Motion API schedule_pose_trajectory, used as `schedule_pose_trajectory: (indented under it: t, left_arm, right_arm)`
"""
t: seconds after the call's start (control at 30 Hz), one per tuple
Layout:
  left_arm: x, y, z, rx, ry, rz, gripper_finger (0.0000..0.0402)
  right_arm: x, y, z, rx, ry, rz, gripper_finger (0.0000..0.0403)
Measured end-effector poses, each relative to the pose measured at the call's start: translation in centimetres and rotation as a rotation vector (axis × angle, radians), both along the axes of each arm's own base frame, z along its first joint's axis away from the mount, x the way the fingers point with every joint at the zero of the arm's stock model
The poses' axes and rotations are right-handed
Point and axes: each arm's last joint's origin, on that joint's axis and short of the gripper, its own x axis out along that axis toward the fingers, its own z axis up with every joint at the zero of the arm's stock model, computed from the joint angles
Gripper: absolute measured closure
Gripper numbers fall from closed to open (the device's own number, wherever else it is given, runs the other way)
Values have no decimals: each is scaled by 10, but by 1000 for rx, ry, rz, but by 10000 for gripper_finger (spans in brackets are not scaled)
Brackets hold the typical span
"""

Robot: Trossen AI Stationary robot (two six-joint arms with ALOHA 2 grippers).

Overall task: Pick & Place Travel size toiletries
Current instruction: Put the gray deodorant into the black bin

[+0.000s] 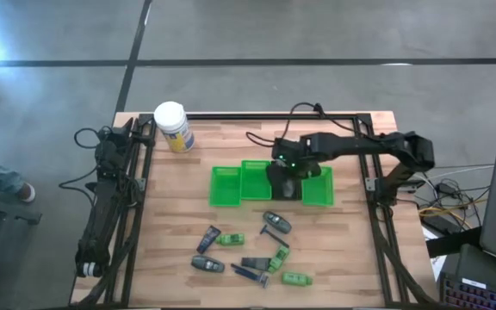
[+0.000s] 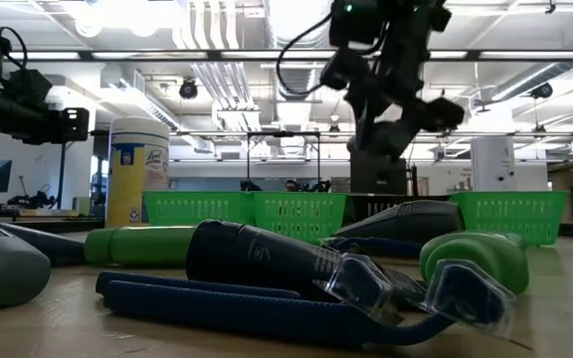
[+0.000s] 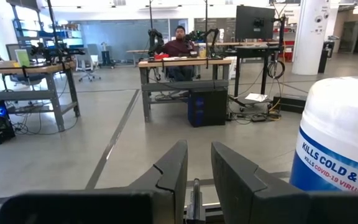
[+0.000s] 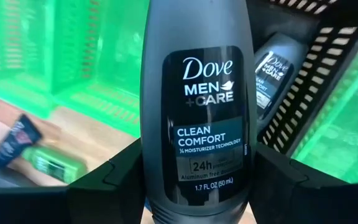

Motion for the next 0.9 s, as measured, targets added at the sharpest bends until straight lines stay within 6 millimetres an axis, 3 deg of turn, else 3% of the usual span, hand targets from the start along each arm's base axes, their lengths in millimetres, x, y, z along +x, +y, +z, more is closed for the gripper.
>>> schedule_pose_trajectory:
  t: [0.33, 0.47, 0.7, 0.9]
  left_arm:
    - [0, 0, 0, -1, 0, 0, 323]
    - [0, 0, 0, -1, 0, 0, 323]
    - [0, 0, 0, -2, 0, 0, 323]
    - [0, 0, 0, -1, 0, 0, 323]
  right_arm:
    - [21, -6, -36, 16, 50, -65, 176]
    - [23, -8, -38, -5, 60, -101, 156]
    - [18, -3, -20, -8, 3, -103, 121]
    - [9, 16, 4, -10, -64, -5, 98]
